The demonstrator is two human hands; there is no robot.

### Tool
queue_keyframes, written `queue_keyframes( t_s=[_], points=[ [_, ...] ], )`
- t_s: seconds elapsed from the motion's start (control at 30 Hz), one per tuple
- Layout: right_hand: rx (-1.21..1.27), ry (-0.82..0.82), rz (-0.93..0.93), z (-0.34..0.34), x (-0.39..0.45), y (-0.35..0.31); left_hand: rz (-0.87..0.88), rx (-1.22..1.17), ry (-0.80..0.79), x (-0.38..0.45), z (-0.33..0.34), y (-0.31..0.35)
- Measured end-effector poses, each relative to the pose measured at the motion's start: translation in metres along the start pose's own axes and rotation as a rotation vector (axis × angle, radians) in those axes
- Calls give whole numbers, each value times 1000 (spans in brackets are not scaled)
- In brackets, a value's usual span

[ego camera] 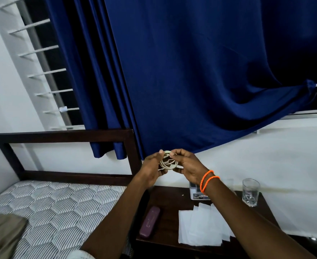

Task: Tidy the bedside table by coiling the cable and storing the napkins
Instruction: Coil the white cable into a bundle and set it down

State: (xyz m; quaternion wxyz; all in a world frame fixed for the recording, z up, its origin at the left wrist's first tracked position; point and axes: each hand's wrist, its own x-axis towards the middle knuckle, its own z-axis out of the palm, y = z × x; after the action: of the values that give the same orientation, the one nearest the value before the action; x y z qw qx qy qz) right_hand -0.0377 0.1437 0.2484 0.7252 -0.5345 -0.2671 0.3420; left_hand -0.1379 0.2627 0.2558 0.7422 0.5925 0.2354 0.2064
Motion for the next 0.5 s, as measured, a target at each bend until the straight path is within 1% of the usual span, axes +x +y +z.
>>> queue_keyframes(
  t_s=[0.1,0.27,0.37,0.5],
  points=[
    [-19,76,6,0,2,1,31,-66,39,2,-2,-7],
    [-46,146,50,-8,5,7,20,-171,132,10,-13,-13],
    [-43,170,94,-11,6,15,6,-214,136,15,-20,-17],
    [-67,161,167,-16,6,29,-5,-214,118,17,-24,-25]
  ],
)
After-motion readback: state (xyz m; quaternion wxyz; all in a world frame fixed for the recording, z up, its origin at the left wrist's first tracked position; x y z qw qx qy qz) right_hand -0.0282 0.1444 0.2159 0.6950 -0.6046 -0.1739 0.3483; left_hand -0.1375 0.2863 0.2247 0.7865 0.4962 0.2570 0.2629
